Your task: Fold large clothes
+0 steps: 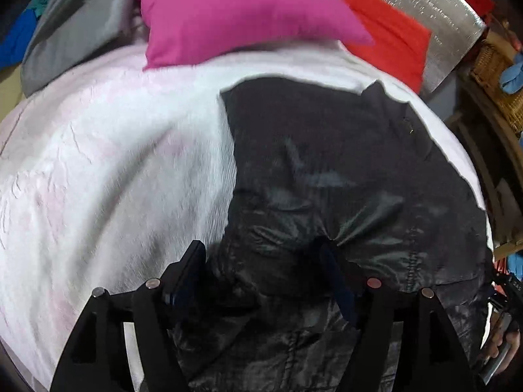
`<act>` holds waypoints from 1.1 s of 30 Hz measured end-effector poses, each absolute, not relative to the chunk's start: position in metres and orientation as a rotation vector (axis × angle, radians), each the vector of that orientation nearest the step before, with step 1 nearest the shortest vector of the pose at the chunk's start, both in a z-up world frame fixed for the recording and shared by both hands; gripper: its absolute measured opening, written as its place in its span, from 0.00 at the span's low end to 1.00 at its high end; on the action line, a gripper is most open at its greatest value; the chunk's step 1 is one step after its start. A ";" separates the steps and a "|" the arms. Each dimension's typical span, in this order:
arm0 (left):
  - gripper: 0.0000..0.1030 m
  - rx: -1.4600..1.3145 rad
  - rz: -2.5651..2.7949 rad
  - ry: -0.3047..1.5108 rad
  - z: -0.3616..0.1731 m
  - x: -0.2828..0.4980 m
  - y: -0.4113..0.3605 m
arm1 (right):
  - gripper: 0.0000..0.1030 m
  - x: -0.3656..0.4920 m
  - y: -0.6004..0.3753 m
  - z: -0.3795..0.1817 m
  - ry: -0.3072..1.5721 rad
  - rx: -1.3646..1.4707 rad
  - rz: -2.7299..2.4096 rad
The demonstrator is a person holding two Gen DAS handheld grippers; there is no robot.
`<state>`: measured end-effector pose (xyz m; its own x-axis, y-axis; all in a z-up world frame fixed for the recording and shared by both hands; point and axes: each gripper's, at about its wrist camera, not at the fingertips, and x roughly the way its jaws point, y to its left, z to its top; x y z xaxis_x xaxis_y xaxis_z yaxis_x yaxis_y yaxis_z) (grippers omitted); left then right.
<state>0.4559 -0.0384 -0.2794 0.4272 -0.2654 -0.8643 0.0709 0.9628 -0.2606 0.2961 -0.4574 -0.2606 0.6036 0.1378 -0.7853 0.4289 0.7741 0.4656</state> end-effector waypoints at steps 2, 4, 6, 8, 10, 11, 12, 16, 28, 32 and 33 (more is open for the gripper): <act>0.71 -0.211 -0.209 1.091 -0.275 0.454 -0.037 | 0.41 0.289 -0.450 -0.244 0.875 0.633 -0.197; 0.71 -0.188 -0.213 1.048 -0.266 0.450 -0.037 | 0.39 0.281 -0.446 -0.233 0.835 0.611 -0.195; 0.71 -0.143 -0.196 1.048 -0.267 0.448 -0.038 | 0.39 0.283 -0.444 -0.235 0.855 0.582 -0.194; 0.72 -0.123 -0.206 1.089 -0.278 0.449 -0.037 | 0.41 0.289 -0.447 -0.251 0.924 0.585 -0.203; 0.72 -0.152 -0.226 1.104 -0.280 0.448 -0.029 | 0.45 0.289 -0.450 -0.256 0.933 0.617 -0.200; 0.72 -0.158 -0.231 1.102 -0.277 0.445 -0.024 | 0.47 0.286 -0.453 -0.252 0.926 0.635 -0.193; 0.72 -0.150 -0.232 1.093 -0.274 0.442 -0.020 | 0.49 0.283 -0.454 -0.249 0.921 0.641 -0.193; 0.72 -0.072 -0.222 1.012 -0.253 0.414 -0.006 | 0.53 0.257 -0.455 -0.231 0.862 0.647 -0.187; 0.72 -0.014 -0.196 0.934 -0.240 0.285 0.043 | 0.68 0.119 -0.423 -0.220 0.795 0.599 -0.110; 0.73 -0.105 -0.234 0.980 -0.251 0.242 0.052 | 0.70 0.078 -0.414 -0.236 0.888 0.581 -0.094; 0.73 -0.103 -0.240 0.991 -0.256 0.231 0.051 | 0.70 0.068 -0.409 -0.245 0.938 0.570 -0.081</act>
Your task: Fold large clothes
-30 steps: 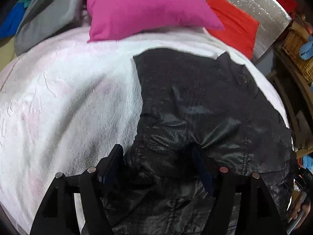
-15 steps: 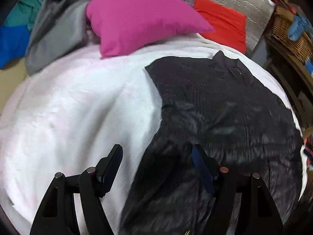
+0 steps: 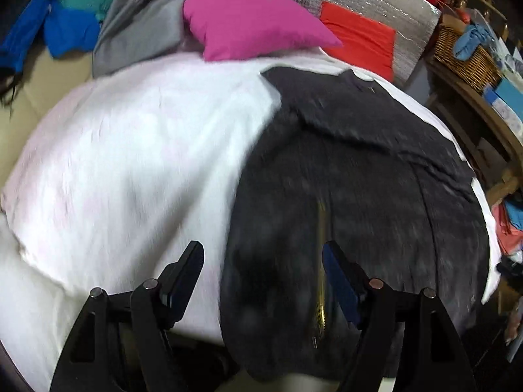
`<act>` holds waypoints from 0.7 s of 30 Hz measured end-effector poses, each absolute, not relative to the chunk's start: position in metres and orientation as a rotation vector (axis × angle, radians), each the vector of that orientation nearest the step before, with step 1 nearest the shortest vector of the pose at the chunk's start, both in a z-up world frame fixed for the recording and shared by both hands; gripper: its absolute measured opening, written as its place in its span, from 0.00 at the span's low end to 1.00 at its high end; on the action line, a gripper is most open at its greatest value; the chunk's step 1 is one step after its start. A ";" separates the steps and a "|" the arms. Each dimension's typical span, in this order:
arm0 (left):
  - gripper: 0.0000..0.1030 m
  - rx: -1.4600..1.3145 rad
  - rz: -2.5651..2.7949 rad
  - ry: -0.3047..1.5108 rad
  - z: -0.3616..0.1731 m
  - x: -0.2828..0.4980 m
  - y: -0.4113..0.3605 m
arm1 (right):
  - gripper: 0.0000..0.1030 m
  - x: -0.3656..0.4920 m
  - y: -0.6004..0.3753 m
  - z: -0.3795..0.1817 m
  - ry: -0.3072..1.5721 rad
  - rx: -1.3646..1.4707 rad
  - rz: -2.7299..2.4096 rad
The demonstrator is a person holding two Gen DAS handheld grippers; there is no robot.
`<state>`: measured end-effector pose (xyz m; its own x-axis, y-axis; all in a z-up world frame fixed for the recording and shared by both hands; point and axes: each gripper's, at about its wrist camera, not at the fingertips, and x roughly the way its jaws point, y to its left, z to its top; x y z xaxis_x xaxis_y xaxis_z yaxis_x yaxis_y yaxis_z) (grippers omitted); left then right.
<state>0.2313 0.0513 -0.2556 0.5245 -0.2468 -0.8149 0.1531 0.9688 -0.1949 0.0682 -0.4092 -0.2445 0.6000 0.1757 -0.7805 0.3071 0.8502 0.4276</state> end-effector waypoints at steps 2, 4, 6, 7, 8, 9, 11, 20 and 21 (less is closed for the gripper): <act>0.73 -0.071 -0.234 1.008 -0.262 0.218 0.047 | 0.70 0.056 -0.401 -0.259 1.025 0.537 -0.067; 0.73 -0.043 -0.229 1.023 -0.267 0.209 0.041 | 0.70 0.045 -0.390 -0.274 1.100 0.516 -0.048; 0.73 -0.046 -0.228 1.024 -0.266 0.207 0.040 | 0.71 0.045 -0.376 -0.294 1.194 0.506 -0.013; 0.73 -0.051 -0.224 1.021 -0.266 0.205 0.040 | 0.72 0.047 -0.370 -0.302 1.230 0.506 -0.003; 0.73 -0.057 -0.221 1.017 -0.266 0.205 0.041 | 0.73 0.051 -0.363 -0.312 1.273 0.510 0.007; 0.73 -0.063 -0.219 1.015 -0.265 0.204 0.043 | 0.73 0.054 -0.358 -0.319 1.289 0.516 0.011; 0.73 -0.077 -0.211 1.025 -0.267 0.202 0.048 | 0.73 0.062 -0.348 -0.332 1.315 0.508 0.002; 0.73 -0.227 -0.144 1.148 -0.289 0.189 0.080 | 0.21 0.058 -0.330 -0.323 1.259 0.473 0.011; 0.73 -0.246 -0.133 1.163 -0.292 0.186 0.082 | 0.21 0.057 -0.330 -0.320 1.248 0.476 0.012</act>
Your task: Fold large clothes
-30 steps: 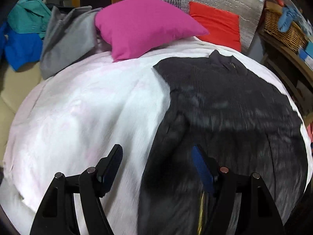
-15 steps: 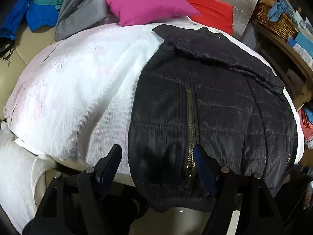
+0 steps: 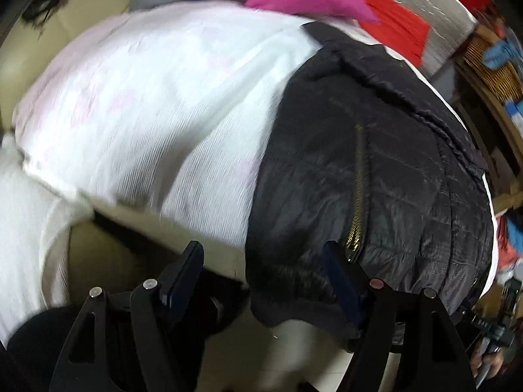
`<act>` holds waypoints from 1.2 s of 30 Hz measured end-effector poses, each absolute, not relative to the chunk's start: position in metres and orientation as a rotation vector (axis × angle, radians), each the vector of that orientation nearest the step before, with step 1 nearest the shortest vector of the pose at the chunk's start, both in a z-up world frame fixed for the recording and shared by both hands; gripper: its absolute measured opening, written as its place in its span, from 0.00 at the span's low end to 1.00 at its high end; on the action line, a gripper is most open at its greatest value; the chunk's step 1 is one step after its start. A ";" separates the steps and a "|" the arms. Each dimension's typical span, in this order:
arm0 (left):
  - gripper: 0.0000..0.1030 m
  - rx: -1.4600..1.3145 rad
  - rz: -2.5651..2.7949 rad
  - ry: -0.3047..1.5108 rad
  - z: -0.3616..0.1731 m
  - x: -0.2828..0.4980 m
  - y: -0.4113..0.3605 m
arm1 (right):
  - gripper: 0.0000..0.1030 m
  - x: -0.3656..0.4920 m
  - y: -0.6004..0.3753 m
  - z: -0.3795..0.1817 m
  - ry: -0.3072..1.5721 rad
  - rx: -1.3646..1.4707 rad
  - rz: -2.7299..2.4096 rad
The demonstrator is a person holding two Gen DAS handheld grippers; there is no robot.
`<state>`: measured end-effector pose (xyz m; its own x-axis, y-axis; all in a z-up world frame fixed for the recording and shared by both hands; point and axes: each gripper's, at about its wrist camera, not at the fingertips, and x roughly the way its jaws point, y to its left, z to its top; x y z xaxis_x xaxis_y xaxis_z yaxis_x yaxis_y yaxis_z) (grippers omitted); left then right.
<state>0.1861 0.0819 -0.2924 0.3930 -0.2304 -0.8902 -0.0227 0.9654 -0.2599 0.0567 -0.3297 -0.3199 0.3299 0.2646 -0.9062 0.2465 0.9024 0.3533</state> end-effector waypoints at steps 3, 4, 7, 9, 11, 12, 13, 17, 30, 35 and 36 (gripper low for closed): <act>0.73 -0.246 -0.111 1.206 -0.301 0.181 0.080 | 0.21 0.057 -0.334 -0.326 1.262 0.512 0.005; 0.73 -0.242 -0.099 1.225 -0.306 0.179 0.078 | 0.21 0.059 -0.337 -0.328 1.267 0.522 0.006; 0.74 -0.172 -0.075 1.247 -0.314 0.174 0.067 | 0.21 0.062 -0.341 -0.327 1.269 0.517 0.009; 0.74 -0.147 -0.071 1.272 -0.320 0.172 0.060 | 0.22 0.063 -0.341 -0.329 1.269 0.517 0.013; 0.74 -0.119 -0.086 1.300 -0.329 0.169 0.052 | 0.23 0.062 -0.339 -0.332 1.269 0.529 0.018; 0.77 -0.096 -0.096 1.321 -0.334 0.168 0.047 | 0.24 0.054 -0.337 -0.333 1.267 0.536 0.018; 0.77 -0.076 -0.101 1.349 -0.341 0.170 0.042 | 0.24 0.054 -0.342 -0.341 1.265 0.545 0.020; 0.81 -0.065 -0.090 1.397 -0.359 0.170 0.038 | 0.24 0.057 -0.351 -0.348 1.271 0.577 0.022; 0.42 -0.069 -0.185 1.456 -0.388 0.165 0.026 | 0.17 0.060 -0.357 -0.356 1.274 0.516 0.027; 0.11 -0.110 -0.223 1.416 -0.370 0.151 0.036 | 0.12 0.047 -0.355 -0.321 1.247 0.439 0.068; 0.10 -0.118 -0.237 1.406 -0.363 0.148 0.035 | 0.12 0.044 -0.354 -0.310 1.228 0.418 0.085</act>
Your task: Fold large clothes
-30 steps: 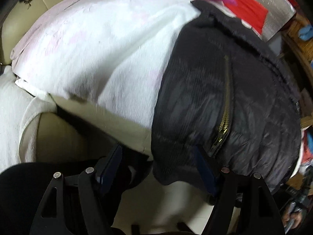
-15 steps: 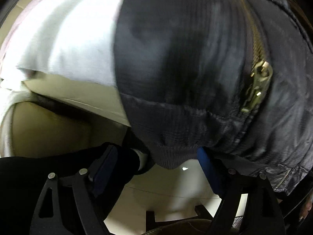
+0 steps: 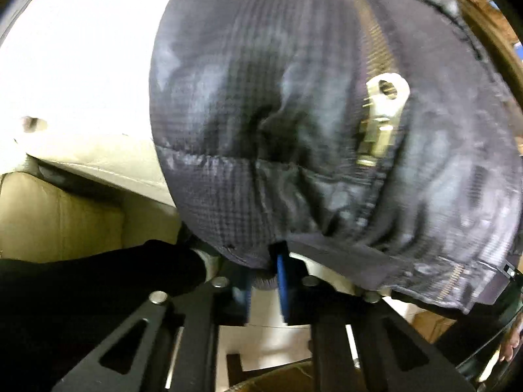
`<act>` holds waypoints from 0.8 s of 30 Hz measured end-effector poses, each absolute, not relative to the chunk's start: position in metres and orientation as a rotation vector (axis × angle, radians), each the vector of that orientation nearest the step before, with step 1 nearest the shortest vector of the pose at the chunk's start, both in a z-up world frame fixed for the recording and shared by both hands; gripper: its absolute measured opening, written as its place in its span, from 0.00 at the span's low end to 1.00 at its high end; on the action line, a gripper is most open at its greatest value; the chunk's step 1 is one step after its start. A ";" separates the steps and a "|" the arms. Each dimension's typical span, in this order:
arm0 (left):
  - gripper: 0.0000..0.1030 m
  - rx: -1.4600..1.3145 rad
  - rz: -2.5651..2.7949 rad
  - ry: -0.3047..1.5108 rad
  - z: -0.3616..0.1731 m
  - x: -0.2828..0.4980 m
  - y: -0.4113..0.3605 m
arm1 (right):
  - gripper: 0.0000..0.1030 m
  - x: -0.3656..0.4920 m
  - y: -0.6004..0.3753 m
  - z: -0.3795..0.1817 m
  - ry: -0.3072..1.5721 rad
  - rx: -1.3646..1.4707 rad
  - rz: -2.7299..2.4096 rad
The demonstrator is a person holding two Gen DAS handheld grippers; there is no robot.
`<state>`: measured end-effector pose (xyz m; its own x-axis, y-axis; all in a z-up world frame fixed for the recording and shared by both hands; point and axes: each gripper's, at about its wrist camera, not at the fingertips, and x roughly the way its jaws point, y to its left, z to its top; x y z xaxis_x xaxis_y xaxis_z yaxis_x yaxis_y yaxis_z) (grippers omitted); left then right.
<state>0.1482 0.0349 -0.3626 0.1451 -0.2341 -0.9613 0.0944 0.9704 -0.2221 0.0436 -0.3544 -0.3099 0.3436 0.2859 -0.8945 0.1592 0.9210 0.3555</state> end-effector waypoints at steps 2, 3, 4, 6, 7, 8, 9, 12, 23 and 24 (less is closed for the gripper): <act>0.10 -0.121 -0.269 1.385 -0.349 0.138 0.038 | 0.12 0.038 -0.355 -0.289 1.184 0.402 0.116; 0.09 -0.121 -0.284 1.375 -0.343 0.132 0.036 | 0.12 0.037 -0.356 -0.280 1.162 0.404 0.133; 0.09 -0.124 -0.308 1.361 -0.334 0.123 0.038 | 0.12 0.036 -0.357 -0.270 1.136 0.406 0.152; 0.09 -0.142 -0.347 1.333 -0.316 0.114 0.050 | 0.12 0.033 -0.357 -0.249 1.071 0.417 0.192; 0.09 -0.162 -0.379 1.312 -0.304 0.113 0.064 | 0.12 0.033 -0.356 -0.241 1.050 0.424 0.203; 0.09 -0.181 -0.399 1.296 -0.293 0.109 0.067 | 0.12 0.034 -0.356 -0.233 1.021 0.431 0.217; 0.09 -0.198 -0.418 1.278 -0.283 0.106 0.071 | 0.11 0.034 -0.354 -0.227 1.000 0.430 0.225; 0.09 -0.242 -0.484 1.199 -0.244 0.099 0.081 | 0.11 0.040 -0.350 -0.219 0.952 0.442 0.242; 0.09 -0.337 -0.582 1.052 -0.183 0.151 0.085 | 0.11 0.055 -0.367 -0.179 0.802 0.495 0.216; 0.09 -0.353 -0.583 1.053 -0.182 0.157 0.086 | 0.11 0.060 -0.370 -0.176 0.790 0.499 0.211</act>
